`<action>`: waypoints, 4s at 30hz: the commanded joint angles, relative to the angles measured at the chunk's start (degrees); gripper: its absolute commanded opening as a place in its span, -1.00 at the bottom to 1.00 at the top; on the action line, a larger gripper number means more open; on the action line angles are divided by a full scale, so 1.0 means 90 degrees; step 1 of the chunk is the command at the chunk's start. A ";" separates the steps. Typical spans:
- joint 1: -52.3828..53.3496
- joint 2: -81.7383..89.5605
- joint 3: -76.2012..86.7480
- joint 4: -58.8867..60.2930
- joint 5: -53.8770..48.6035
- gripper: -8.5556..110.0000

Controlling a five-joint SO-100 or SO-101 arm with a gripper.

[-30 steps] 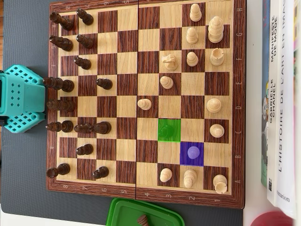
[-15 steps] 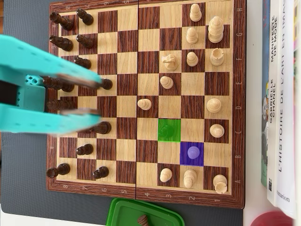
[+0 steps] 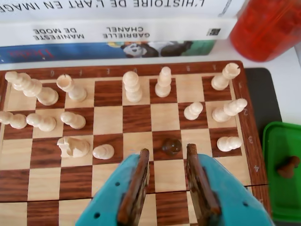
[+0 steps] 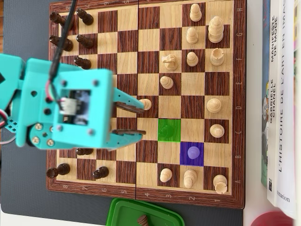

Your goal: Play chess

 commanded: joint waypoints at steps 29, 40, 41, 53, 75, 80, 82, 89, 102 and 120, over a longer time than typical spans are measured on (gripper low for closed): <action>0.0303 -0.3896 -0.3662 0.2373 -0.0029 -0.64; 0.0332 -0.4414 -0.3984 0.2383 -0.0029 -0.64; 0.0332 -0.4414 -0.3984 0.2383 -0.0029 -0.64; 0.0312 -0.4717 -0.3994 0.2373 -0.0029 -0.64; 0.0322 -0.4795 -0.3994 0.2305 -0.0029 -0.64; 0.0322 -0.4795 -0.3994 0.2305 -0.0029 -0.64; 0.0322 -0.4824 -0.3994 0.2305 -0.0029 -0.64; 0.0371 -0.5352 -0.4424 0.2383 -0.0039 -0.64; 0.0391 -0.5312 -0.4414 0.2363 -0.0039 -0.64; 0.0439 -0.5312 -0.4414 0.2373 -0.0039 -0.68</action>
